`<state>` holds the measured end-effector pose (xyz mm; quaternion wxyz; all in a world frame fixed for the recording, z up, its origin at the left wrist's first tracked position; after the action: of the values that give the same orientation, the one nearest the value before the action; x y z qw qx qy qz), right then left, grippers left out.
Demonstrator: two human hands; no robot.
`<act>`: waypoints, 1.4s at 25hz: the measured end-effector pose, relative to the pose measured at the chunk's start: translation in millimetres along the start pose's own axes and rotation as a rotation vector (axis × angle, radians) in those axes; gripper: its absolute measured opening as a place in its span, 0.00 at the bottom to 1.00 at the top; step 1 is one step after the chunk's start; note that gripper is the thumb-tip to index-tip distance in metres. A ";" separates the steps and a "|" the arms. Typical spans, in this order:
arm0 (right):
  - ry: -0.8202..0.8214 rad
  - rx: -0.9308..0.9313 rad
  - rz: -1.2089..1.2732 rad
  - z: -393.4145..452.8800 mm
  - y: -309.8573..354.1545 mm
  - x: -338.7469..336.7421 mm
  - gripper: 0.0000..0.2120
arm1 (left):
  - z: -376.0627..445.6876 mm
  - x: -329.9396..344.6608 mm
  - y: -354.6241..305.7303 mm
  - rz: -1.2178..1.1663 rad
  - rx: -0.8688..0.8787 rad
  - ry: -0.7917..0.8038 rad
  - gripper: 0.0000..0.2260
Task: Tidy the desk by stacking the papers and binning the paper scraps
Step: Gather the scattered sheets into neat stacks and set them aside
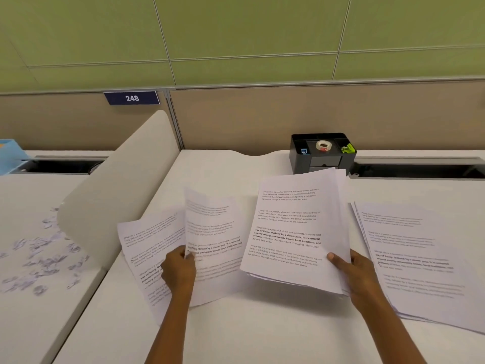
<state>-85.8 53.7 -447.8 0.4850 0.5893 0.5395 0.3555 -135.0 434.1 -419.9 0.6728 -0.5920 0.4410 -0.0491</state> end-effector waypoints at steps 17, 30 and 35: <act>-0.065 -0.085 0.059 -1.1 -0.3 -5.0 0.12 | 25.0 -45.3 -55.1 -1.005 -0.109 0.013 0.11; 0.195 -0.166 0.019 -25.6 23.3 44.0 0.04 | -28.9 39.1 -50.5 -0.692 -0.163 0.364 0.09; 0.216 -0.143 0.039 -25.1 18.6 42.7 0.17 | -35.6 44.9 -54.5 -0.625 -0.098 0.501 0.21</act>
<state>-97.0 101.3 -427.6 0.4576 0.5220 0.5504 0.4638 -106.1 364.9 -394.9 0.4680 -0.6987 0.3920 -0.3730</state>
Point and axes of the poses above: each hand's wrist, its own z-axis towards the middle knuckle, its own x-axis out of the palm, y = z × x, the point moved 6 cm from there along z, towards the middle knuckle, and after that the axes turned 8 degrees about -z, right-handed, at the moved point
